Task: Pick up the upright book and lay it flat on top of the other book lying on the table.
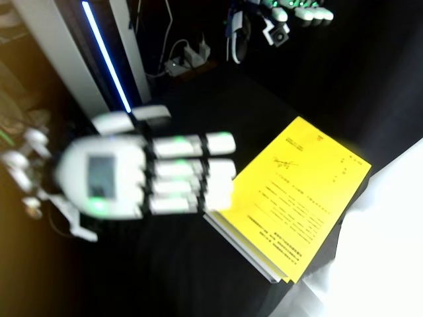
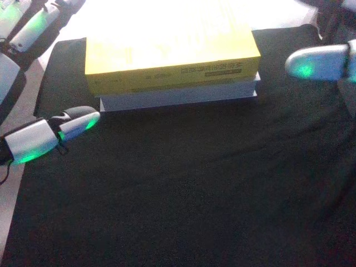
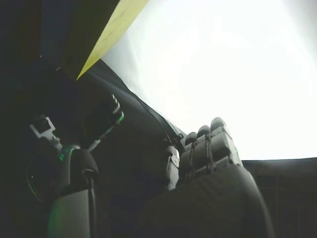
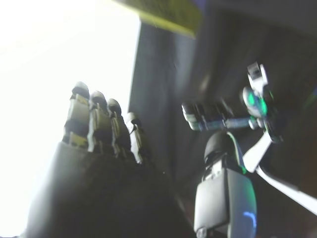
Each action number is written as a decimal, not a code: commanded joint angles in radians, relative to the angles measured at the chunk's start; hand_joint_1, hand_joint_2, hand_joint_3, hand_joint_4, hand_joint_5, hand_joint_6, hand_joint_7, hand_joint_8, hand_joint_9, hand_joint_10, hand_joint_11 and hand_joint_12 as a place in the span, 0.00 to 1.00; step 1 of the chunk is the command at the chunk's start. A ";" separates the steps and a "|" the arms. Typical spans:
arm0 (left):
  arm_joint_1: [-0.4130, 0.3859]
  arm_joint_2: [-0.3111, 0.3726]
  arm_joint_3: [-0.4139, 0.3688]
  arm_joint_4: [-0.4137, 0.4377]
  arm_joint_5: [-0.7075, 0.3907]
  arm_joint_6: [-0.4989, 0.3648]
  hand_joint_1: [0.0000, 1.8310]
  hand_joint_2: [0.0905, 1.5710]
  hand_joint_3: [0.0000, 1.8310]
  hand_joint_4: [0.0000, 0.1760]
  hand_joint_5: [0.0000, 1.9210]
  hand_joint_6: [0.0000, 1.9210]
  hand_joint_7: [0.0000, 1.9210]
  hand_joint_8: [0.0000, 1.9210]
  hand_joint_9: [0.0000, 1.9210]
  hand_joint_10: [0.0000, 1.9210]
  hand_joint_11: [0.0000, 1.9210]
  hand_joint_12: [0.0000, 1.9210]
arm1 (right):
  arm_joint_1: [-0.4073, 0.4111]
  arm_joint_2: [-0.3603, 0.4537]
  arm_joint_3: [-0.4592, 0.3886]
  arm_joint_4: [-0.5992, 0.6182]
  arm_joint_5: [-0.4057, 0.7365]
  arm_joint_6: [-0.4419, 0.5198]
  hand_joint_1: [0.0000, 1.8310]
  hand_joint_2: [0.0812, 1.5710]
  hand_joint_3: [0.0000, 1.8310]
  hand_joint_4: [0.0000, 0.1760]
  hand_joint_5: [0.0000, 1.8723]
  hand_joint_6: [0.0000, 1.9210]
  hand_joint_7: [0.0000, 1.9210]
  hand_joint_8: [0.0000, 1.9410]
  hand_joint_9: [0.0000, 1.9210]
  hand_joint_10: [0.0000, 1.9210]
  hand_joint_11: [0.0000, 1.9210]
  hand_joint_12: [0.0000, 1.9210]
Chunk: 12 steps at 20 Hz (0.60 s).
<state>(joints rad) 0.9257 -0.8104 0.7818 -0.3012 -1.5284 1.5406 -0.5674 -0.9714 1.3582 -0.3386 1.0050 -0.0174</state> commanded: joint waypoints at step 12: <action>0.040 0.063 -0.032 -0.001 -0.201 -0.003 0.27 0.62 0.00 1.00 0.00 0.00 0.00 0.00 0.00 0.00 0.00 0.00 | -0.308 0.161 -0.172 0.370 0.576 -0.098 0.18 0.75 0.00 0.12 0.00 0.00 0.00 0.00 0.00 0.00 0.00 0.00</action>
<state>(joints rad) 0.9680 -0.7567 0.7513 -0.3229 -1.5997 1.5402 -0.8783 -0.8234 1.1919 -0.0132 1.4124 -0.1120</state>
